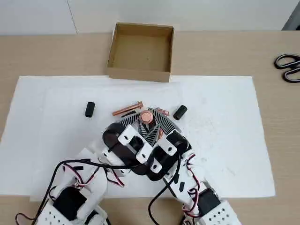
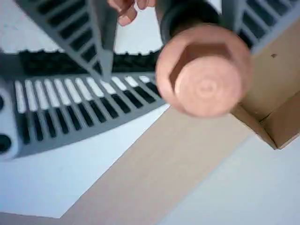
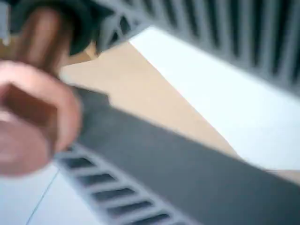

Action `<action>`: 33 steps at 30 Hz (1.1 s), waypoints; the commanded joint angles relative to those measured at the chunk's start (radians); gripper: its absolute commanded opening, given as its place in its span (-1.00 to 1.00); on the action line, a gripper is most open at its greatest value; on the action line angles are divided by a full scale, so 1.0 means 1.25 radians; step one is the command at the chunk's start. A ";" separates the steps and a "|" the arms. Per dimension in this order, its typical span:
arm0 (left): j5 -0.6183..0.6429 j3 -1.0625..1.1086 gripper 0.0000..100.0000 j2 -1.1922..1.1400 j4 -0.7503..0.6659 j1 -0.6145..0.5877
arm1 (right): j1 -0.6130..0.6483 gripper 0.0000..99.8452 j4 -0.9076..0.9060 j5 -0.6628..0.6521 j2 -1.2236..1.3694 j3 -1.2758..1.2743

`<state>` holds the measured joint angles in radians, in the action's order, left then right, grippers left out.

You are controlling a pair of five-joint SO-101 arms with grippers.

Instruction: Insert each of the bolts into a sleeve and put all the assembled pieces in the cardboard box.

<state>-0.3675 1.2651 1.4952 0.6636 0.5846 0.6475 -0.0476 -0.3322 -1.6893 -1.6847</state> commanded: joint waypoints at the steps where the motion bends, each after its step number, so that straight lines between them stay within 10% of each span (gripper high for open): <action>1: -0.017 0.037 -0.68 -0.001 0.025 -0.017 | -0.001 -0.99 0.001 -0.007 -0.010 -0.004; 15: 0.087 0.046 -0.68 -0.001 0.026 -0.045 | -0.001 -0.99 -0.055 -0.007 -0.015 -0.004; 22: 0.306 0.019 -0.68 -0.001 0.027 -0.117 | -0.001 -0.99 -0.055 -0.007 -0.015 -0.004; 33: 0.304 -0.055 -0.68 0.000 0.048 -0.113 | -0.001 -0.99 -0.053 -0.007 -0.017 -0.002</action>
<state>0.0130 1.2727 1.4937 0.7204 0.4557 0.6490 -0.1212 -0.3337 -1.6878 -1.6847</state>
